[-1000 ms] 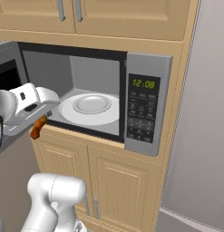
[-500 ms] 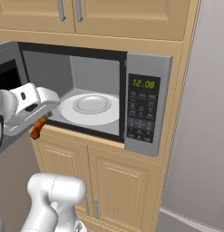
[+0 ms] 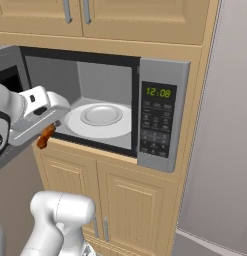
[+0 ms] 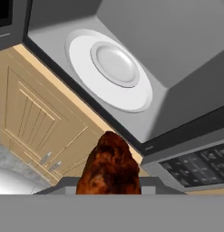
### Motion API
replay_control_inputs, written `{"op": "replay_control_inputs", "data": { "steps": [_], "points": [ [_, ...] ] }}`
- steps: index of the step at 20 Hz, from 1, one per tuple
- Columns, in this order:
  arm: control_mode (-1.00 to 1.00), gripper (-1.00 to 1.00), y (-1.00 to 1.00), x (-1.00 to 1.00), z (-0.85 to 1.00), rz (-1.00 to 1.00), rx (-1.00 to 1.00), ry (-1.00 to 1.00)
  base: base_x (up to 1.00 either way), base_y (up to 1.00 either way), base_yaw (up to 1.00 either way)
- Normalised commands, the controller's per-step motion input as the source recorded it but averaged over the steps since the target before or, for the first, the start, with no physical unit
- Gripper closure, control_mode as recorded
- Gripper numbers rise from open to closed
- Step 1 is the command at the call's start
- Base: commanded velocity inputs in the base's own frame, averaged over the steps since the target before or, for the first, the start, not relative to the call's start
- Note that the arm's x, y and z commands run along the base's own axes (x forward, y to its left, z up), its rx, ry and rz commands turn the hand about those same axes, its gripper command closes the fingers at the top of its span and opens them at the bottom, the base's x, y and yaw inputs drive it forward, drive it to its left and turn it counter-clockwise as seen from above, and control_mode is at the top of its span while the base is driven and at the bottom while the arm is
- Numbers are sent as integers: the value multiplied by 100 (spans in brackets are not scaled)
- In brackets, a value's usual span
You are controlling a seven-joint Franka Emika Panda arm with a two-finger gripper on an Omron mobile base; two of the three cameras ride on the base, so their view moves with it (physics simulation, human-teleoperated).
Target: Pick the chicken drumstick from the counter and place it in the microwave. Then turn on the microwave.
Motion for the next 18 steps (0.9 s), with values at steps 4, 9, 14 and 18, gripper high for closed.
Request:
{"op": "replay_control_inputs", "data": {
  "steps": [4, 9, 14, 18],
  "points": [
    [-100, 100, 0, 11, -1, 0, 0, 0, 0, 0, 0],
    [-100, 100, 0, 8, -8, 0, 0, 0, 0, 0, 0],
    [-100, 100, 0, 13, -18, 0, 0, 0, 0, 0, 0],
    [-100, 100, 0, 20, -11, 0, 0, 0, 0, 0, 0]
  ]
}}
